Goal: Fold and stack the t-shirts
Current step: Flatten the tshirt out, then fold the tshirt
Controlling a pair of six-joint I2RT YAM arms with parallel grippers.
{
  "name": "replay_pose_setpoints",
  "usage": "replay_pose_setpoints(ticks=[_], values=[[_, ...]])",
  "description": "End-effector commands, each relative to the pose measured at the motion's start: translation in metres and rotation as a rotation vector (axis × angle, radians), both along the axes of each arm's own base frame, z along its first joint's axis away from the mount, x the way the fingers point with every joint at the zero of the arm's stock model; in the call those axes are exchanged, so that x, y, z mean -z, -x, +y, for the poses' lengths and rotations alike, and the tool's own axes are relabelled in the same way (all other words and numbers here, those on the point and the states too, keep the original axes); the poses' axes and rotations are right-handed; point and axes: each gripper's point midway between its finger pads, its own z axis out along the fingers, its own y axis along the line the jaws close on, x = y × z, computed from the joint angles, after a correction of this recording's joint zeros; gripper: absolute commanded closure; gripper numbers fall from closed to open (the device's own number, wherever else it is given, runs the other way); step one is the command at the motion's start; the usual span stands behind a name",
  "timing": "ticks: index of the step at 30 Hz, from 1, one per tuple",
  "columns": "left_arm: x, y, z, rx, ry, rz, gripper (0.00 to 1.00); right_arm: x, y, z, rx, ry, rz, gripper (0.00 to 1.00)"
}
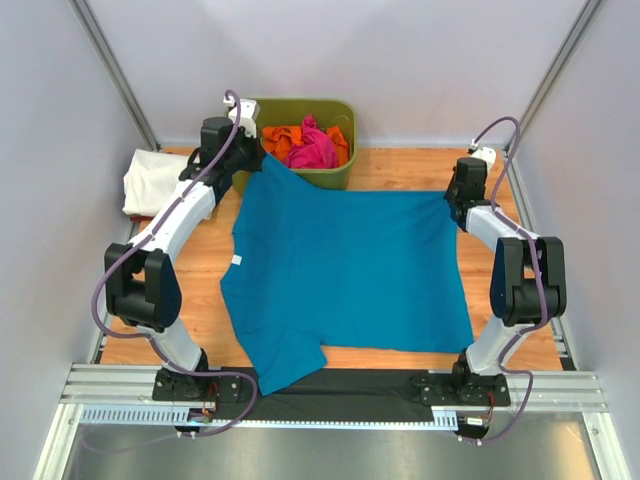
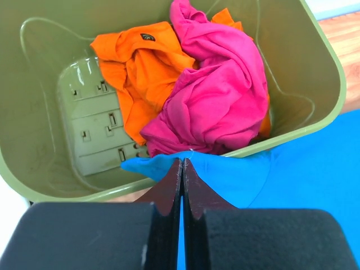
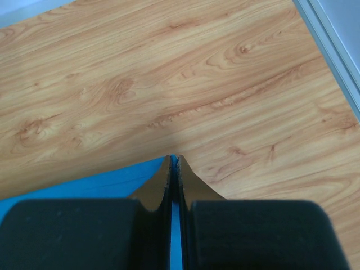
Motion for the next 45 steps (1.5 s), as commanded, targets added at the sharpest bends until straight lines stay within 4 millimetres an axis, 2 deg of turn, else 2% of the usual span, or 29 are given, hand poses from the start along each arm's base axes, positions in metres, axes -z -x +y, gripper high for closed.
replay_pose_setpoints(ticks=[1, 2, 4, 5, 7, 9, 10, 11, 13, 14, 16, 17, 21, 24, 28, 33, 45], values=[[-0.041, -0.007, -0.008, 0.055, -0.011, -0.14, 1.0, -0.024, -0.019, -0.001, -0.023, -0.005, -0.084, 1.0], [-0.038, -0.005, -0.006, 0.055, -0.016, -0.137, 1.0, -0.023, -0.016, -0.015, 0.003, -0.003, -0.08, 1.0], [-0.047, 0.0, -0.006, 0.058, -0.019, -0.163, 1.0, -0.025, -0.014, -0.016, -0.003, -0.017, -0.085, 1.0], [-0.045, 0.003, -0.006, 0.064, -0.02, -0.161, 1.0, -0.023, -0.012, -0.018, -0.003, -0.024, -0.082, 1.0], [-0.053, 0.012, -0.01, 0.098, -0.006, -0.174, 1.0, -0.028, -0.008, -0.015, -0.018, -0.033, -0.091, 1.0], [-0.048, 0.021, -0.014, 0.124, 0.012, -0.159, 1.0, -0.025, -0.001, -0.013, -0.032, -0.036, -0.082, 1.0], [-0.054, 0.027, -0.014, 0.131, 0.019, -0.176, 1.0, -0.031, 0.001, -0.011, -0.046, -0.039, -0.094, 1.0], [-0.043, 0.032, -0.015, 0.138, 0.015, -0.155, 1.0, -0.031, 0.004, -0.01, -0.055, -0.039, -0.091, 1.0], [-0.044, 0.042, -0.014, 0.149, 0.016, -0.164, 1.0, -0.031, 0.011, -0.008, -0.06, -0.041, -0.09, 1.0], [-0.029, 0.048, -0.014, 0.156, 0.01, -0.136, 1.0, -0.031, 0.013, -0.008, -0.06, -0.041, -0.088, 1.0], [-0.039, 0.056, -0.014, 0.171, 0.015, -0.186, 1.0, -0.028, 0.02, -0.008, -0.056, -0.043, -0.078, 1.0], [-0.032, 0.061, -0.013, 0.174, 0.009, -0.177, 1.0, -0.027, 0.021, -0.008, -0.056, -0.043, -0.077, 1.0], [-0.038, 0.079, -0.011, 0.19, 0.011, -0.194, 1.0, -0.022, 0.031, -0.006, -0.062, -0.046, -0.049, 1.0], [-0.033, 0.086, -0.012, 0.196, 0.02, -0.169, 1.0, -0.018, 0.036, -0.005, -0.073, -0.044, -0.017, 1.0], [-0.018, 0.098, -0.009, 0.2, 0.007, -0.113, 1.0, -0.018, 0.047, -0.012, -0.055, -0.004, 0.01, 1.0], [-0.01, 0.111, -0.002, 0.181, 0.001, -0.105, 1.0, -0.017, 0.057, -0.019, -0.056, 0.062, 0.033, 1.0], [0.005, 0.131, 0.0, 0.202, -0.014, -0.066, 1.0, -0.01, 0.057, -0.018, -0.094, 0.081, 0.056, 1.0]])
